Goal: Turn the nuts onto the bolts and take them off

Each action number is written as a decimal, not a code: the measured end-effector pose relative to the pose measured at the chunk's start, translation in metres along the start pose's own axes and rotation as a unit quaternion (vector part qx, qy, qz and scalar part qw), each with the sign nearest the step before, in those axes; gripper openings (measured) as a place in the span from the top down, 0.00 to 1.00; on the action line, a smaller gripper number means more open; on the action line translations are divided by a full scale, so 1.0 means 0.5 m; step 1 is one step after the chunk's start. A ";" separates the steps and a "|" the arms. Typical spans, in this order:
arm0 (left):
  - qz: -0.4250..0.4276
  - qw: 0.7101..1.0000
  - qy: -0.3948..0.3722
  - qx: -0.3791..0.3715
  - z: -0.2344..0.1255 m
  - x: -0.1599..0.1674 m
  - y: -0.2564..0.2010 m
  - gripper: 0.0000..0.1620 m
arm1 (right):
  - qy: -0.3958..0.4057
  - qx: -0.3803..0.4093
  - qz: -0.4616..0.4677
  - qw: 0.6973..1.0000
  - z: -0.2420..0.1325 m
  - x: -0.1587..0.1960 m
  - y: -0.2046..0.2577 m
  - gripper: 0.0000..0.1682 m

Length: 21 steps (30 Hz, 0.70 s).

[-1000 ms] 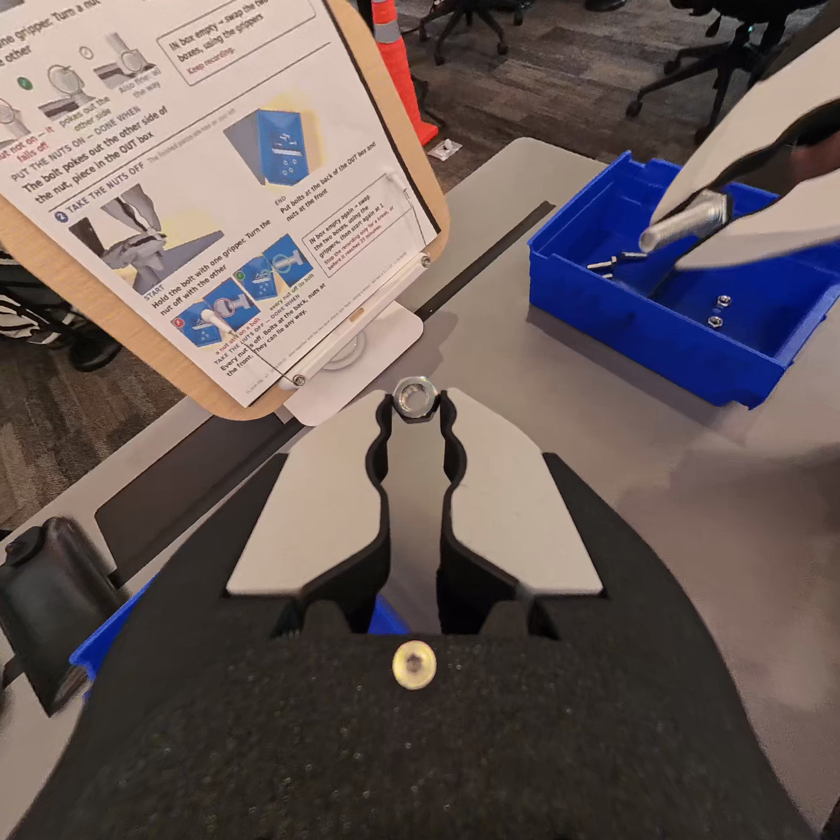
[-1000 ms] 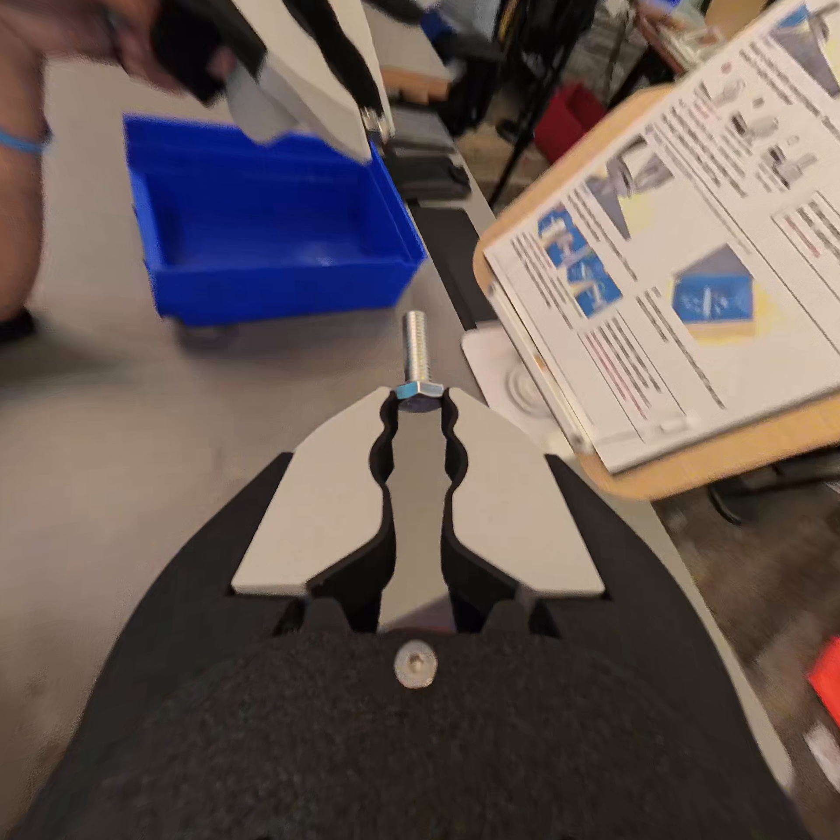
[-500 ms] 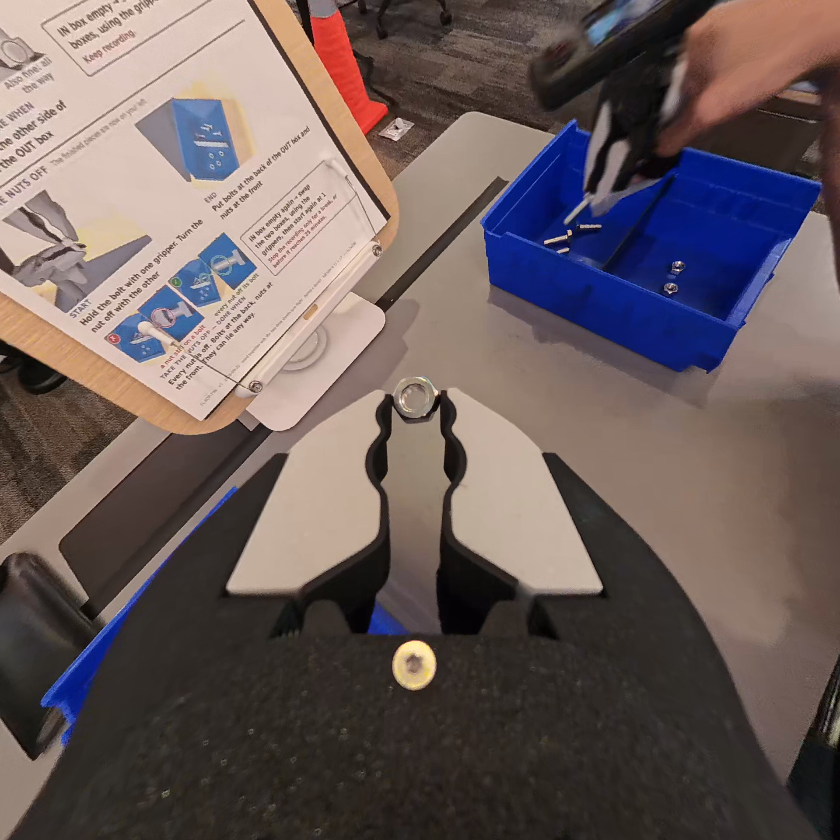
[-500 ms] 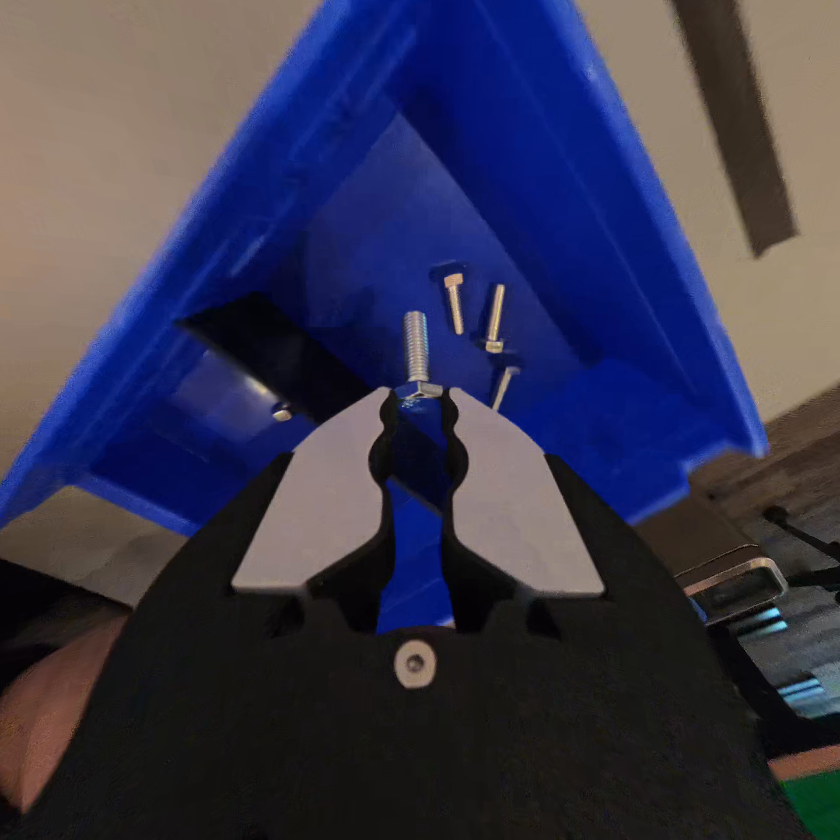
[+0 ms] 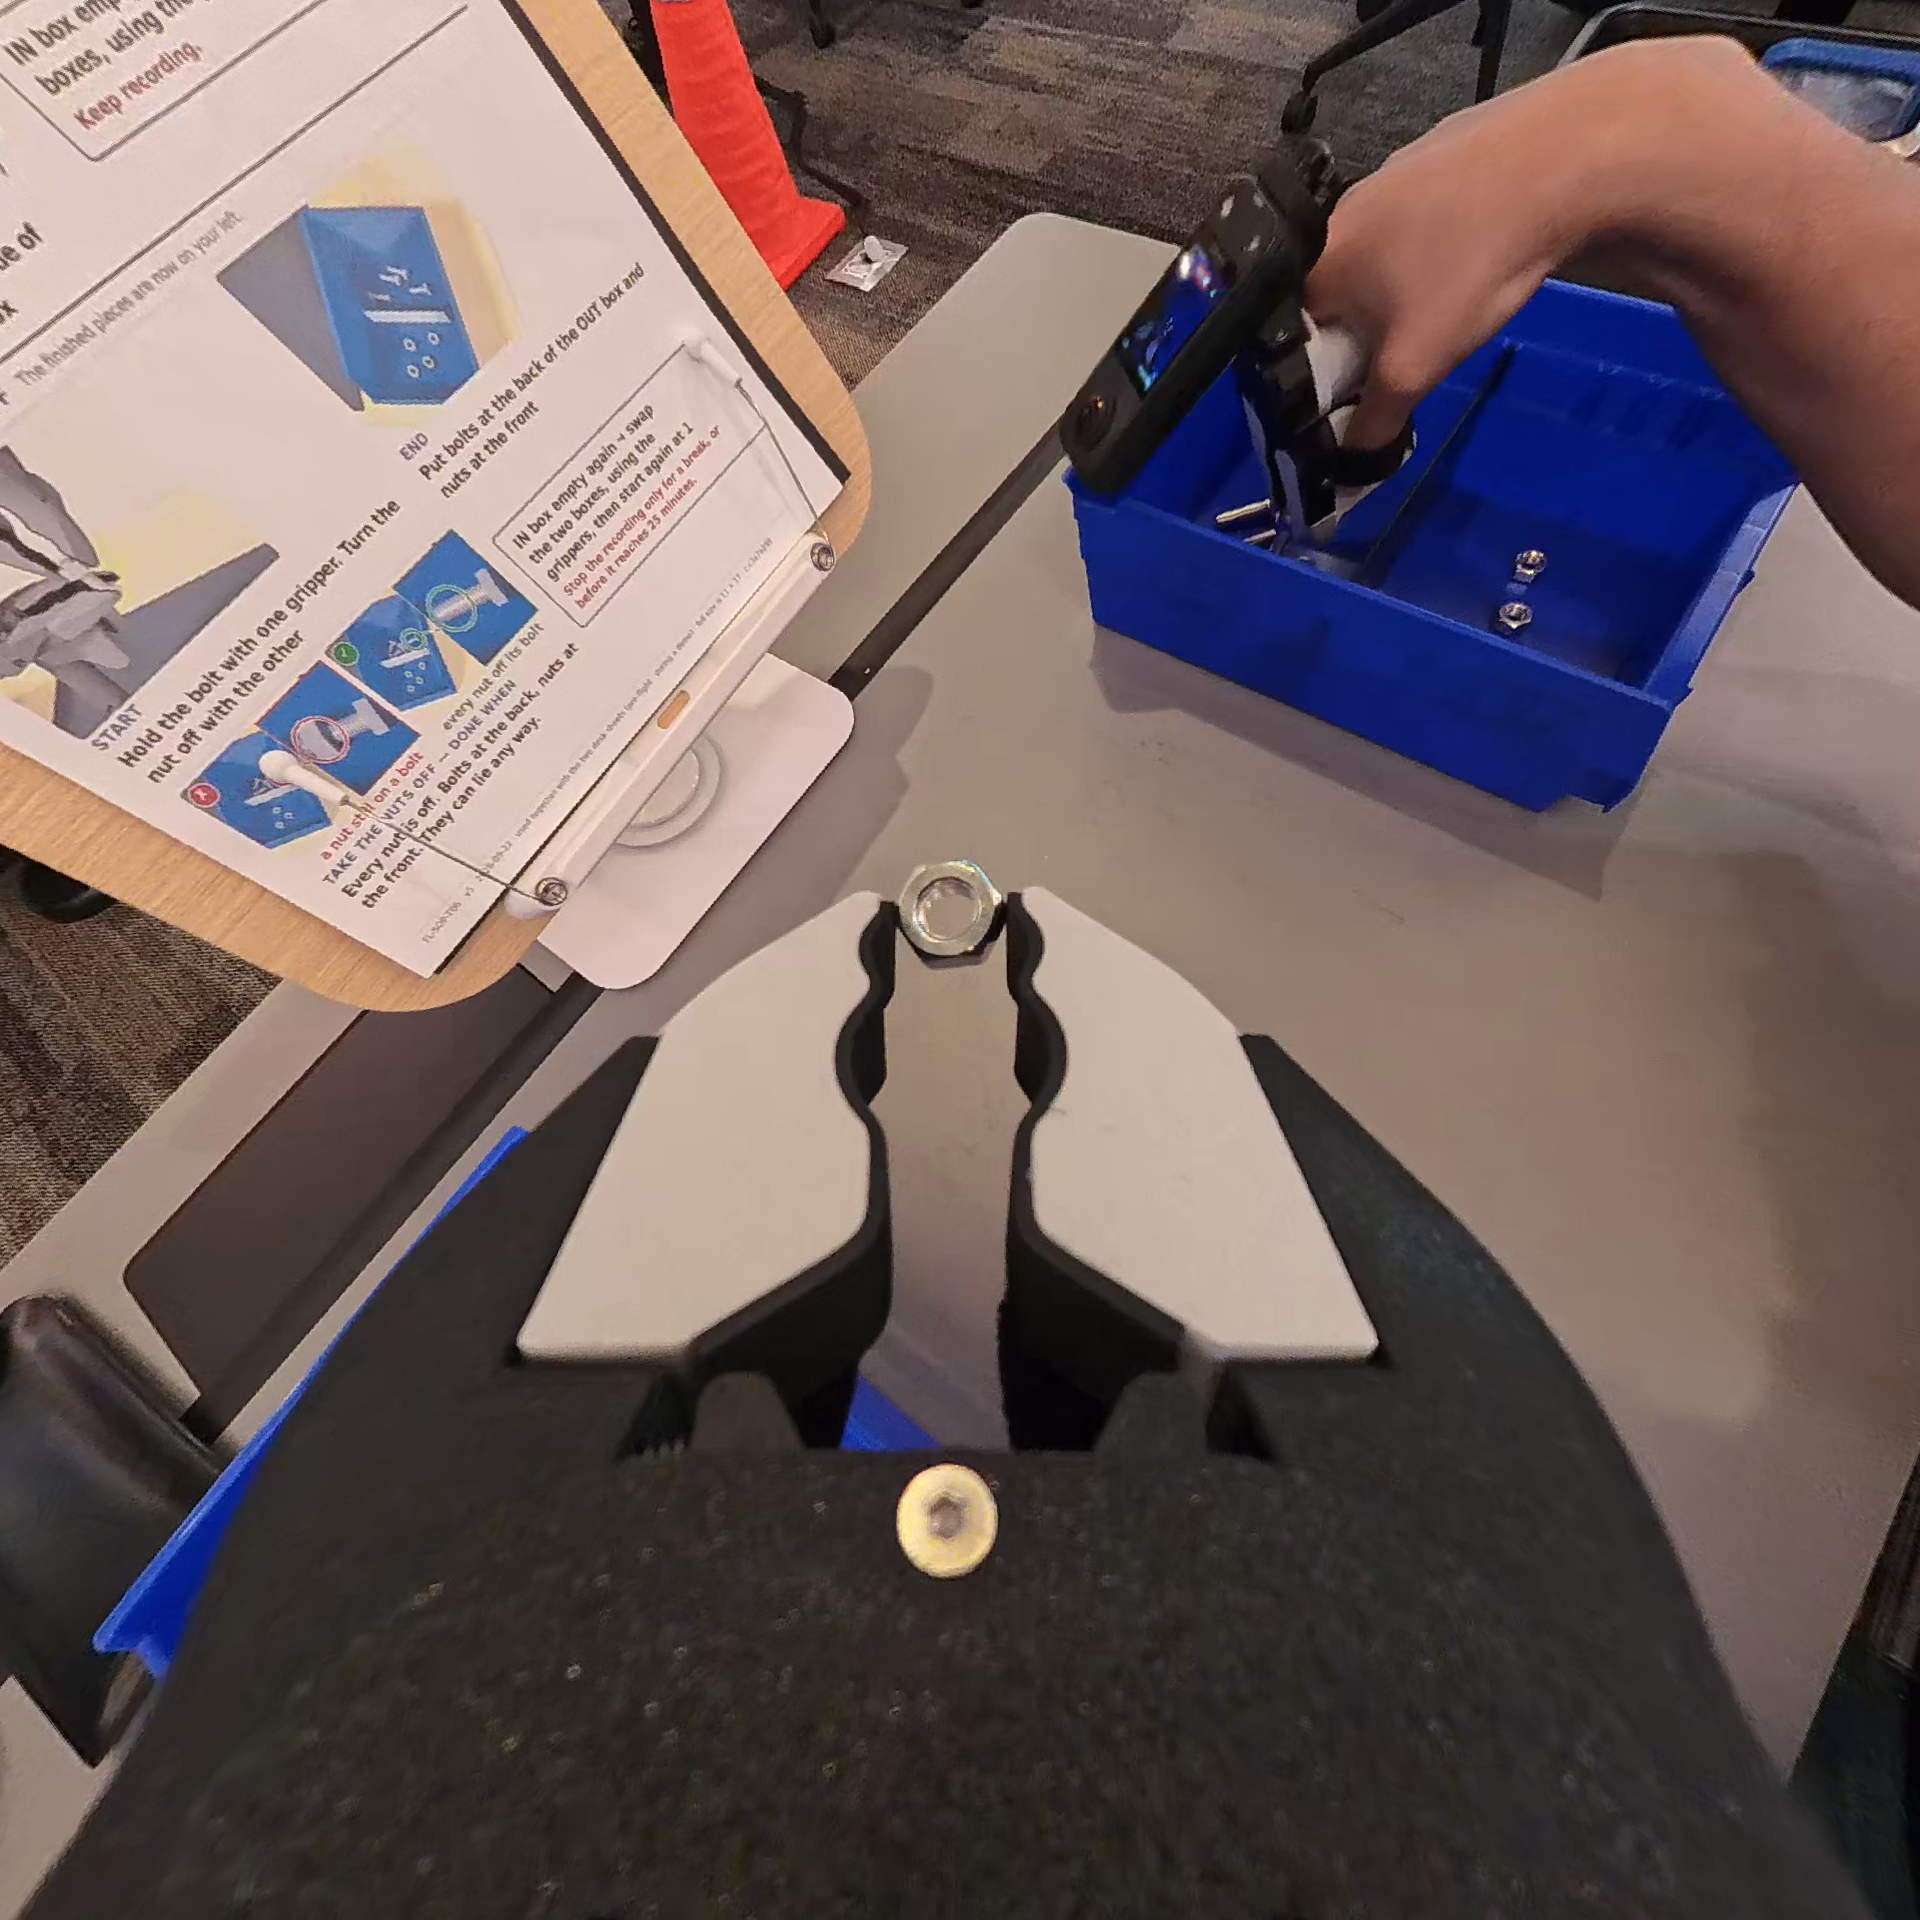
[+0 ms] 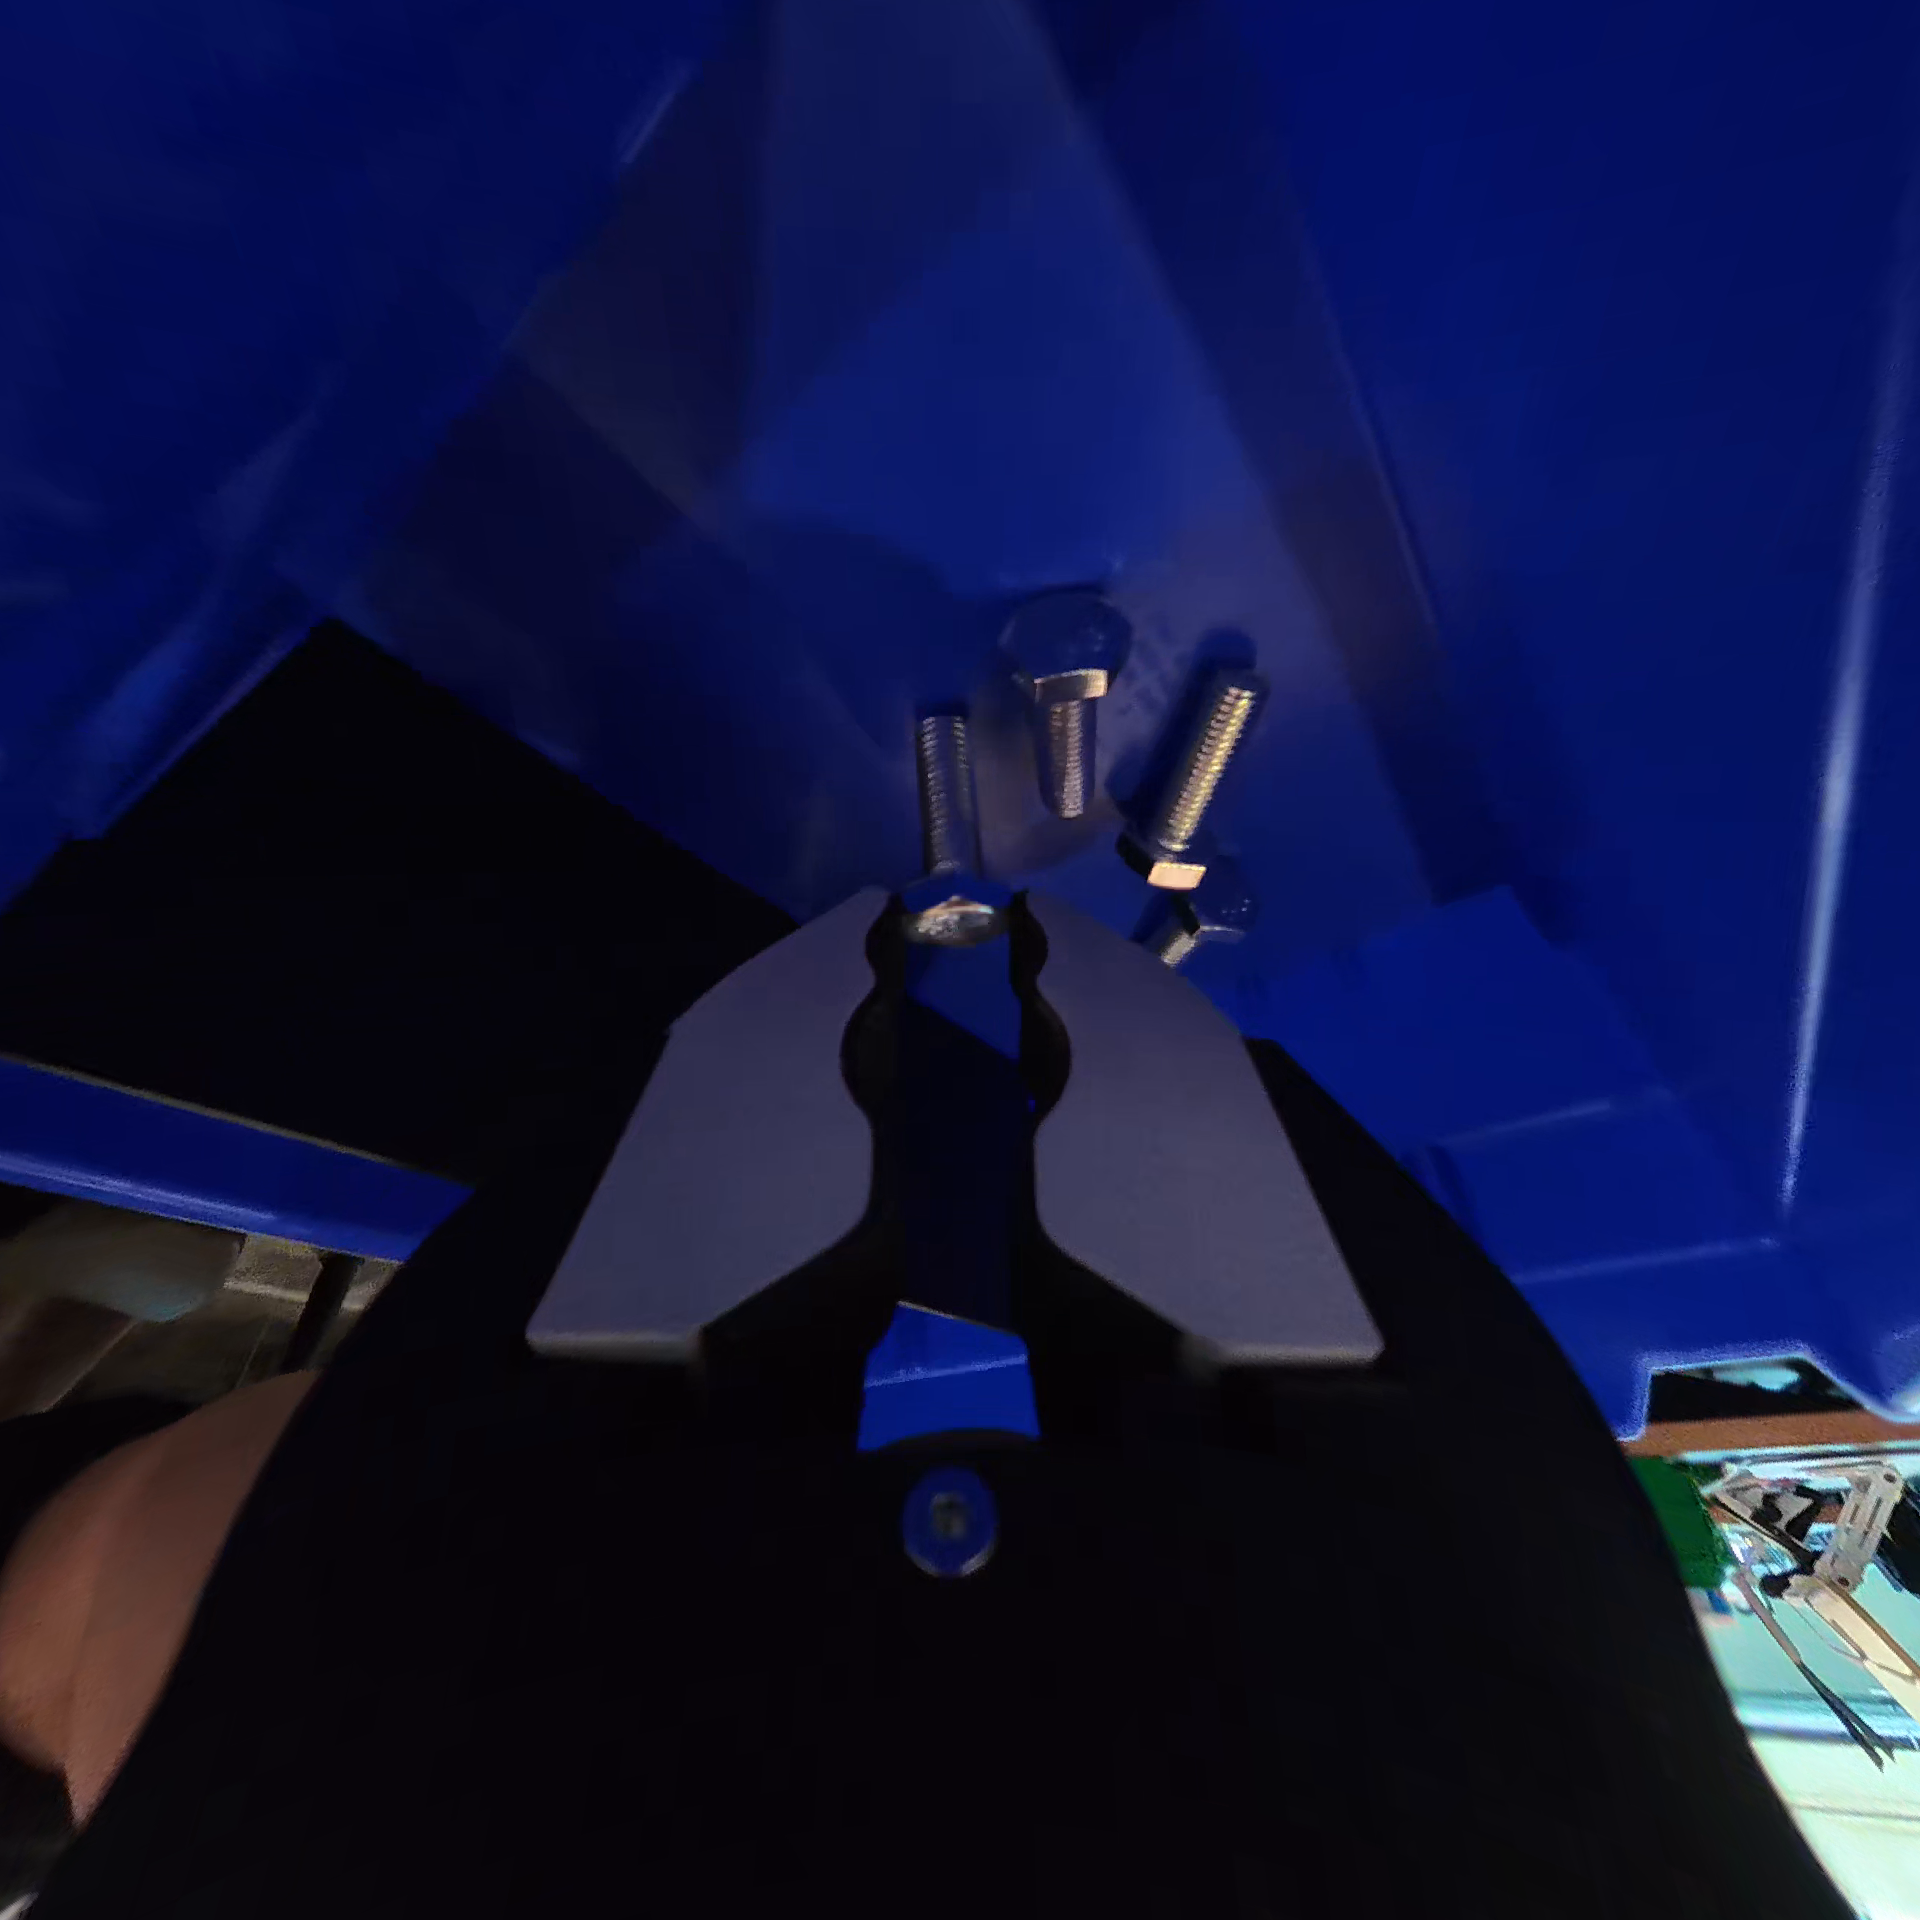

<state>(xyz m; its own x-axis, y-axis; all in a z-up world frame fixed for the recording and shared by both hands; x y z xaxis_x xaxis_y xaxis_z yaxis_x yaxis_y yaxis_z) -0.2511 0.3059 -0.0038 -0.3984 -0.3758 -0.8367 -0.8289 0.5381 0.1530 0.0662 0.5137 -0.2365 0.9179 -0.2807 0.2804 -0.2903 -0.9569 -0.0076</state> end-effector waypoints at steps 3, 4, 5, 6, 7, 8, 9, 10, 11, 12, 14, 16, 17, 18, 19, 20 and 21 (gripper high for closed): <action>0.002 1.000 -0.001 0.002 0.000 -0.001 -0.002 0.88 | -0.028 0.004 0.004 1.000 -0.011 0.006 -0.004 0.82; 0.002 1.000 -0.001 0.002 0.000 -0.001 -0.002 0.88 | -0.042 0.004 0.009 0.999 -0.021 0.011 -0.003 0.82; 0.003 1.000 -0.002 0.003 0.000 -0.001 -0.002 0.88 | -0.064 0.005 0.017 0.998 -0.038 0.016 -0.001 0.81; 0.004 1.000 -0.003 0.004 0.000 -0.002 -0.003 0.88 | -0.093 0.008 0.028 0.995 -0.060 0.021 0.002 0.78; 0.004 1.000 -0.004 0.006 -0.001 -0.002 -0.003 0.88 | -0.130 0.012 0.039 0.991 -0.090 0.025 0.009 0.75; 0.004 1.000 -0.008 0.006 -0.002 -0.004 -0.002 0.88 | -0.180 0.015 0.044 0.983 -0.126 0.027 0.022 0.74; 0.005 1.000 -0.013 0.008 -0.004 -0.006 -0.002 0.88 | -0.250 0.022 0.042 0.967 -0.171 0.023 0.039 0.75; 0.008 1.000 -0.018 0.013 -0.005 -0.008 -0.004 0.88 | -0.330 0.027 0.034 0.943 -0.223 0.015 0.061 0.75; 0.012 0.999 -0.026 0.021 -0.008 -0.012 -0.007 0.88 | -0.415 0.029 0.019 0.909 -0.279 0.004 0.089 0.75; 0.021 0.999 -0.037 0.030 -0.011 -0.017 -0.012 0.88 | -0.500 0.024 -0.001 0.866 -0.338 -0.006 0.124 0.74; 0.059 0.995 -0.071 0.047 -0.021 -0.030 -0.024 0.88 | -0.658 -0.028 -0.046 0.751 -0.456 -0.023 0.213 0.75; 0.102 0.987 -0.110 0.058 -0.034 -0.044 -0.037 0.88 | -0.754 -0.140 -0.098 0.634 -0.550 -0.029 0.312 0.74; 0.129 0.981 -0.131 0.057 -0.042 -0.050 -0.043 0.88 | -0.768 -0.211 -0.112 0.594 -0.581 -0.033 0.352 0.74; 0.152 0.975 -0.149 0.057 -0.050 -0.055 -0.051 0.88 | -0.761 -0.281 -0.110 0.574 -0.598 -0.044 0.381 0.73; 0.180 0.969 -0.160 0.054 -0.058 -0.059 -0.061 0.88 | -0.747 -0.339 -0.106 0.563 -0.606 -0.059 0.405 0.73; 0.209 0.962 -0.170 0.044 -0.065 -0.061 -0.070 0.88 | -0.728 -0.372 -0.102 0.566 -0.602 -0.079 0.424 0.73; 0.235 0.957 -0.169 0.033 -0.070 -0.060 -0.079 0.88 | -0.714 -0.391 -0.100 0.571 -0.597 -0.100 0.439 0.73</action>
<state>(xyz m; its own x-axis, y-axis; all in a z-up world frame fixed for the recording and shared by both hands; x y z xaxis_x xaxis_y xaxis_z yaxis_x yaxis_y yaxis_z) -0.2200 0.2694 0.0339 -0.5630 0.1785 -0.8070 -0.5582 0.6379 0.5305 -0.1242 0.3398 0.0343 0.0752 -0.4808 -0.8736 0.3398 -0.8113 0.4757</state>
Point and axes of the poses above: each gripper's, where its closed fingertips meet, z out along the fingers, x out of its underside, y = z × x across the jaws, the point moved 3 cm from there along -z, back along the fingers, and after that the axes turned 4 degrees about -y, right-handed, at the moved point
